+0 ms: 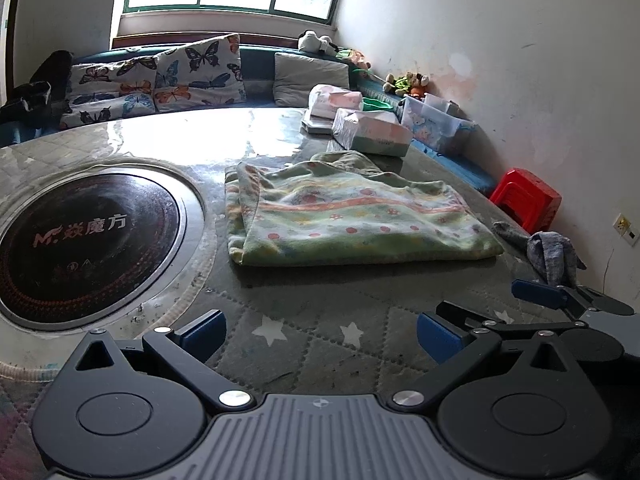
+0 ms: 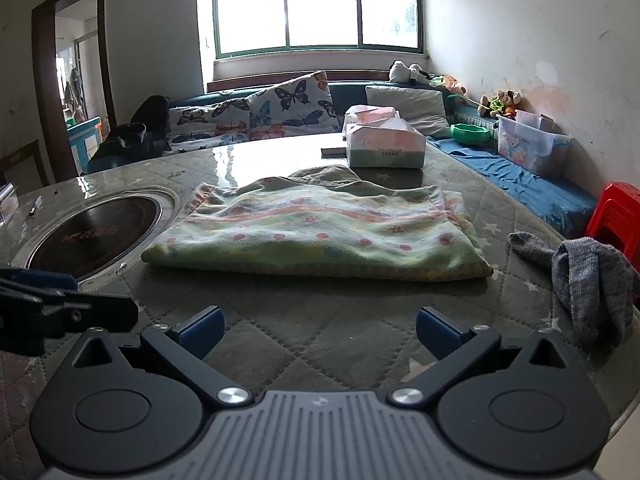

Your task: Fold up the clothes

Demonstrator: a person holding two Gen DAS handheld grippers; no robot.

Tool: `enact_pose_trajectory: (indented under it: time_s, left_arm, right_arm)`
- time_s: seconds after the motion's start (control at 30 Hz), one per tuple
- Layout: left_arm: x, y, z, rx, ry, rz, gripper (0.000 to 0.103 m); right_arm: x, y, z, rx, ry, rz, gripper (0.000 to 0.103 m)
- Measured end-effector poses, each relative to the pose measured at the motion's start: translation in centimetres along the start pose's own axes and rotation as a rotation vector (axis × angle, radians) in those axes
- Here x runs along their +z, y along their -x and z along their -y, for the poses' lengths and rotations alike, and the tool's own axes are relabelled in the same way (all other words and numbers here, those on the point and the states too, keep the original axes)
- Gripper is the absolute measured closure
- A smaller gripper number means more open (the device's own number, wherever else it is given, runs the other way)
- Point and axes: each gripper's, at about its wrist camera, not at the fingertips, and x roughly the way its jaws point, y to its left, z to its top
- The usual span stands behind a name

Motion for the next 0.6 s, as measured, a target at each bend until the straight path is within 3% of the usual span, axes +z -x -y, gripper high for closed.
enact_pose_trajectory:
  time_s: [0.3,0.6]
  left_arm:
    - [-0.3,-1.3,-0.3,-0.032,0.047,-0.1,0.0]
    - [0.2,-1.6,0.2,-0.02,0.028,-0.108,0.0]
  right_arm:
    - [-0.1,-0.2,0.2,0.004,-0.012,-0.004,0.0]
    - [0.1,-0.6,0.2,0.008,-0.012,-0.01,0.0]
